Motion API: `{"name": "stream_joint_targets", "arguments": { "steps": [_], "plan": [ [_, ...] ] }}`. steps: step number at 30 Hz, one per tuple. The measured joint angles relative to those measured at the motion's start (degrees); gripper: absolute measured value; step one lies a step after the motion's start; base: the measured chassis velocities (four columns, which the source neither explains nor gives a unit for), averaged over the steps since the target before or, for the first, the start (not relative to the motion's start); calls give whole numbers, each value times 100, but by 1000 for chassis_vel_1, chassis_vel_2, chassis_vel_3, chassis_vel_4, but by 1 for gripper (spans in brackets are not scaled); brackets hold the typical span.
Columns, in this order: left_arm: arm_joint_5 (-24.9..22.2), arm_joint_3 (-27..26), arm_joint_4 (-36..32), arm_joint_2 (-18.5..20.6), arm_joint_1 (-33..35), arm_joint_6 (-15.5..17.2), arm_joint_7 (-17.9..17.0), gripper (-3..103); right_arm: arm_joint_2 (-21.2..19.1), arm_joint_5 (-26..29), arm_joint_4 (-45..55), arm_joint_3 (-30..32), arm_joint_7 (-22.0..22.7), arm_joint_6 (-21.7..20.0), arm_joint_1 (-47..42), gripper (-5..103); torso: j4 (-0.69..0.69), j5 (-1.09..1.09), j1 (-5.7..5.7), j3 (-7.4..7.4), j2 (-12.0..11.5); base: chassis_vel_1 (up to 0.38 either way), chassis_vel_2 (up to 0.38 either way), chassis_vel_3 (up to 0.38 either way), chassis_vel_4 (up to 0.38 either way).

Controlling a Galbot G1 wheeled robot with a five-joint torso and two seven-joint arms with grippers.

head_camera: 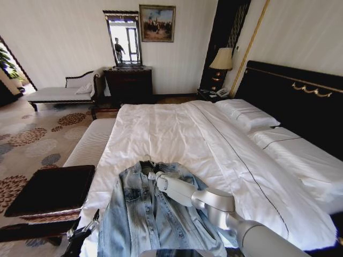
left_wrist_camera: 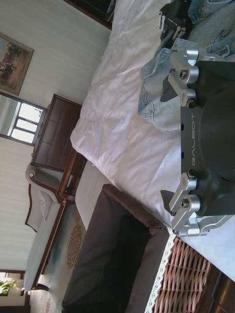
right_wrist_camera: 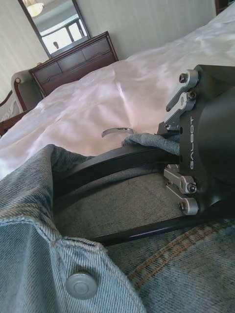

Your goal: Pick up the clothes from the bed and hang them on the clothes hanger.

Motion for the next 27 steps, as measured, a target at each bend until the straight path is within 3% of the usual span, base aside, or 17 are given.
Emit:
{"name": "stream_joint_targets", "arguments": {
  "steps": [5,9,17,21,24,27],
  "plan": [
    [0,-8,-2,-7,0,2,-5,100,-1,-180,127,244,307,13,-88,25,0,0,0,0,-1,0,0,0,0],
    [-4,-21,-19,-24,15,3,-11,100,-2,-823,350,656,821,142,-163,24,-1,-1,0,1,-1,0,0,0,0],
    [22,-8,-72,-106,23,26,-25,100,-2,-1274,1286,1083,1676,103,-279,24,0,-2,0,0,-1,0,0,0,0],
    [39,-9,-125,-155,36,52,-30,100,-2,-1300,1809,1199,1903,-4,-345,24,1,-1,0,1,-1,0,0,0,0],
    [79,-10,-168,-207,57,73,-37,100,-161,-1261,2269,1349,2072,-121,-382,24,10,1,0,0,0,0,0,0,0],
    [172,-4,-241,-280,87,83,-39,100,-539,-1033,2749,1596,2210,-259,-391,24,-3,0,0,0,0,0,0,0,0]
  ]
}}
